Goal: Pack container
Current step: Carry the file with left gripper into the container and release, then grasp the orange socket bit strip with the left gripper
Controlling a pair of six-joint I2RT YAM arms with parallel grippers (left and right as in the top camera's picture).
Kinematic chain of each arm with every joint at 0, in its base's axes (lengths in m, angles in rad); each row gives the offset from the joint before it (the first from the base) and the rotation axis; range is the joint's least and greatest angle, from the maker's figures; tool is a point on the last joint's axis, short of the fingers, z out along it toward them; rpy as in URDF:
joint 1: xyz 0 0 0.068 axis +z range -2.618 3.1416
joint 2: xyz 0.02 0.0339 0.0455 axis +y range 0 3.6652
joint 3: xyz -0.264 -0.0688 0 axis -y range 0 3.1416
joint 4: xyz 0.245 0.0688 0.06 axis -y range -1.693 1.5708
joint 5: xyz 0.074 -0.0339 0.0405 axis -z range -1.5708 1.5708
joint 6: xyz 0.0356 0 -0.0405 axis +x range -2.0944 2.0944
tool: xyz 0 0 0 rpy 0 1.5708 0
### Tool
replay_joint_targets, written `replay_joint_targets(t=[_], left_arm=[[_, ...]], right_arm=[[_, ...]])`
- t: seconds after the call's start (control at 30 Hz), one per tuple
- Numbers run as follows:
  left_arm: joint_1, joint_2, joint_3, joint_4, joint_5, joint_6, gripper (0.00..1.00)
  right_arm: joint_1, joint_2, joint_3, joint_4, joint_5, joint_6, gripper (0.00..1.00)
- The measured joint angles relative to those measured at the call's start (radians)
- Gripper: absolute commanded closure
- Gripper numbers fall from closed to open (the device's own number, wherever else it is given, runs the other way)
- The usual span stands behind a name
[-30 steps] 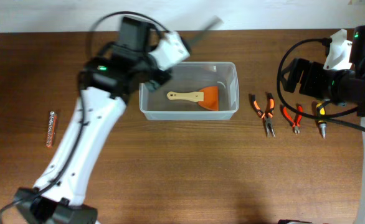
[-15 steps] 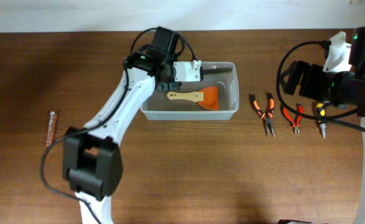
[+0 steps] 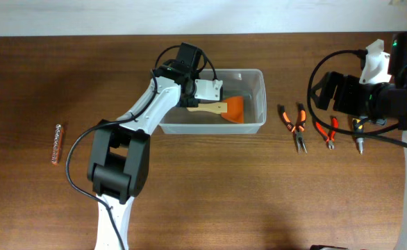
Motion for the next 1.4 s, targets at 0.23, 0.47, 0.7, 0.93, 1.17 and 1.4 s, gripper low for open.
replay_joint_targets(t=[0.23, 0.47, 0.7, 0.93, 1.17, 1.4], left_arm=[[-0.008, -0.007, 0.03, -0.047, -0.059, -0.146, 0.01], [-0.013, -0.161, 0.134, -0.285, -0.08, -0.333, 0.01], [0.023, -0.461, 0.191, -0.599, -0.081, -0.543, 0.01], [0.368, -0.452, 0.151, -0.738, -0.018, -0.769, 0.01], [0.698, -0.303, -0.003, -0.711, 0.019, -0.861, 0.01], [0.848, -0.153, -0.071, -0.587, 0.018, -0.871, 0.01]], right_arm=[[0.0, 0.0, 0.0, 0.0, 0.0, 0.0, 0.01], [0.0, 0.0, 0.0, 0.0, 0.0, 0.0, 0.01], [0.0, 0.0, 0.0, -0.001, 0.0, 0.0, 0.01], [0.0, 0.0, 0.0, 0.0, 0.0, 0.0, 0.01], [0.0, 0.0, 0.0, 0.0, 0.0, 0.0, 0.01], [0.0, 0.0, 0.0, 0.0, 0.0, 0.0, 0.01]])
